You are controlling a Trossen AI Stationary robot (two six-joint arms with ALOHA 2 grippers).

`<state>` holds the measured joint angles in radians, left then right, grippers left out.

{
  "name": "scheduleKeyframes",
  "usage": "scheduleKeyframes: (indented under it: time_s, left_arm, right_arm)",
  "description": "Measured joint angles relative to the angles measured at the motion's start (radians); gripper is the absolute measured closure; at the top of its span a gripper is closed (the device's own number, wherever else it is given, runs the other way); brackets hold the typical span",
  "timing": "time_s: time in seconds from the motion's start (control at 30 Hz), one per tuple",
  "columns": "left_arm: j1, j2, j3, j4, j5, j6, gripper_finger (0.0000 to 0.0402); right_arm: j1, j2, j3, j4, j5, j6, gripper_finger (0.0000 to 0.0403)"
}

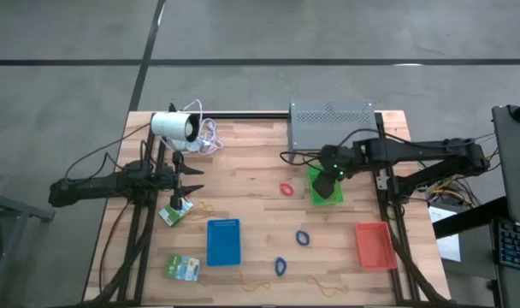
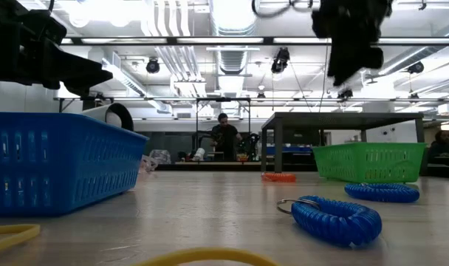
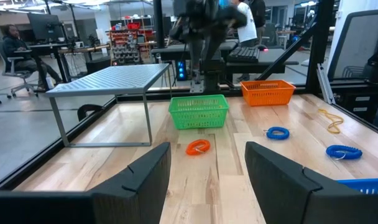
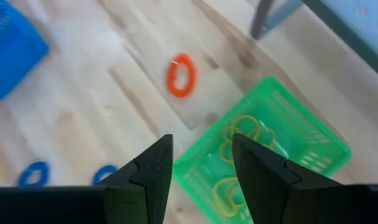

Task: Pick & Place Office Desk Supplies
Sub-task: Put the yellow rubber band into the green bin

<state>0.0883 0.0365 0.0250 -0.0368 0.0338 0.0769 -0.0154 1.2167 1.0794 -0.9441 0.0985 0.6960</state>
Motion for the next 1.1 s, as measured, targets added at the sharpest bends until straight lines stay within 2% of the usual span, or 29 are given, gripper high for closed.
scheduleKeyframes:
  time_s: [0.13,0.3,0.5,0.7,0.9,1.1]
  left_arm:
    - [0.000,0.000,0.000,0.000,0.000,0.000,0.0190]
    - [0.000,0.000,0.000,0.000,0.000,0.000,0.0190]
    - [0.000,0.000,0.000,0.000,0.000,0.000,0.0190]
    - [0.000,0.000,0.000,0.000,0.000,0.000,0.0190]
    - [0.000,0.000,0.000,0.000,0.000,0.000,0.0190]
    - [0.000,0.000,0.000,0.000,0.000,0.000,0.0190]
  right_arm:
    - [0.056,0.000,0.072,-0.050,0.001,0.061,0.0239]
    - [0.182,0.000,0.093,-0.075,0.013,0.196,0.0239]
    - [0.406,0.000,0.084,-0.075,0.169,0.314,0.0239]
    - [0.636,0.015,0.080,-0.095,0.193,0.546,0.0239]
    - [0.825,0.100,0.078,-0.082,0.261,0.672,0.0239]
    - [0.929,0.223,0.078,-0.007,0.269,0.704,0.0239]
